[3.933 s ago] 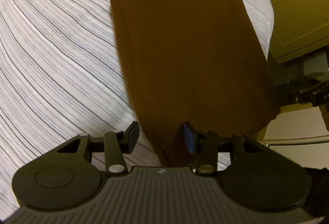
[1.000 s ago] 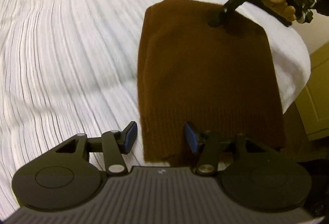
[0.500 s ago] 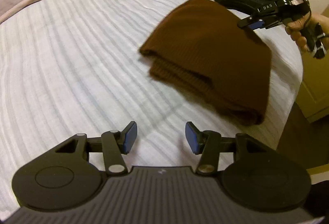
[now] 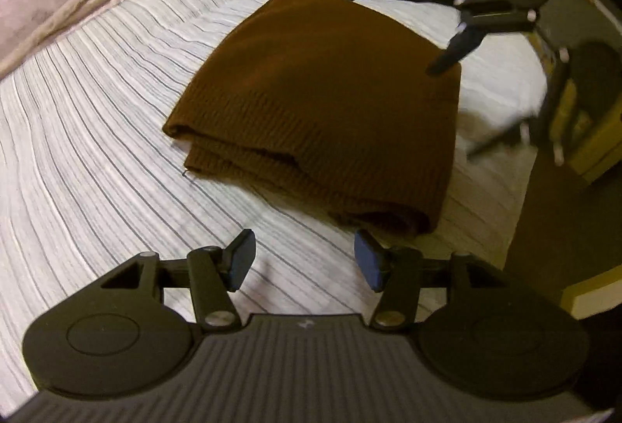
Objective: Fold clothes
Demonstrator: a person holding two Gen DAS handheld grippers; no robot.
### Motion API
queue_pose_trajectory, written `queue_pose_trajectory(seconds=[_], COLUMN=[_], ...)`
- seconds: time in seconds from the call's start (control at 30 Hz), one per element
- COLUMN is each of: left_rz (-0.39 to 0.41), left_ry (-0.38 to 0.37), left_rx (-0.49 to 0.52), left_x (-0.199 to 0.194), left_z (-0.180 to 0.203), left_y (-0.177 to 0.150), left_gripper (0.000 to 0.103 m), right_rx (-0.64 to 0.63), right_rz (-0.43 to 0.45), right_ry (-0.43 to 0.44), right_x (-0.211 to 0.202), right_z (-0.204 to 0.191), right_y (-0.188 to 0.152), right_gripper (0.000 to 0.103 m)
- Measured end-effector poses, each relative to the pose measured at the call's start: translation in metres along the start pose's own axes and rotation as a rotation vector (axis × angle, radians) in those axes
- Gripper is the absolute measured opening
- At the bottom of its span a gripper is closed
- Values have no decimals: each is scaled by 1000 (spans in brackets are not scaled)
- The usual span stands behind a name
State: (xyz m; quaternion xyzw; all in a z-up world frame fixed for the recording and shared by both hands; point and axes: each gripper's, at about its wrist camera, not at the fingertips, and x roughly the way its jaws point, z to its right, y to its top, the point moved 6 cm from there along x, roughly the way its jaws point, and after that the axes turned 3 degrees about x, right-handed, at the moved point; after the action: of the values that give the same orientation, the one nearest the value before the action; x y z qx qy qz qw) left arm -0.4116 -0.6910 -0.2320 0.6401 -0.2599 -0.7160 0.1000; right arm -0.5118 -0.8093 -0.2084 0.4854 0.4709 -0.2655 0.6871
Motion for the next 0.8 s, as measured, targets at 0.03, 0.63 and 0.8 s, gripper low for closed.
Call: queue_pose_trajectory(seconds=[0.03, 0.63, 0.8], left_rz=[0, 87, 113], left_ry=[14, 28, 22], left_rx=[20, 232, 357], left_x=[-2, -32, -38], left_z=[3, 41, 51], left_y=[-2, -31, -30], left_gripper=[52, 63, 64], right_rx=[-50, 20, 90], right_rz=[-11, -57, -44], right_ry=[7, -144, -231], right_x=[7, 40, 34], right_z=[-6, -21, -30], right_y=[1, 17, 22], right_gripper=[53, 14, 65])
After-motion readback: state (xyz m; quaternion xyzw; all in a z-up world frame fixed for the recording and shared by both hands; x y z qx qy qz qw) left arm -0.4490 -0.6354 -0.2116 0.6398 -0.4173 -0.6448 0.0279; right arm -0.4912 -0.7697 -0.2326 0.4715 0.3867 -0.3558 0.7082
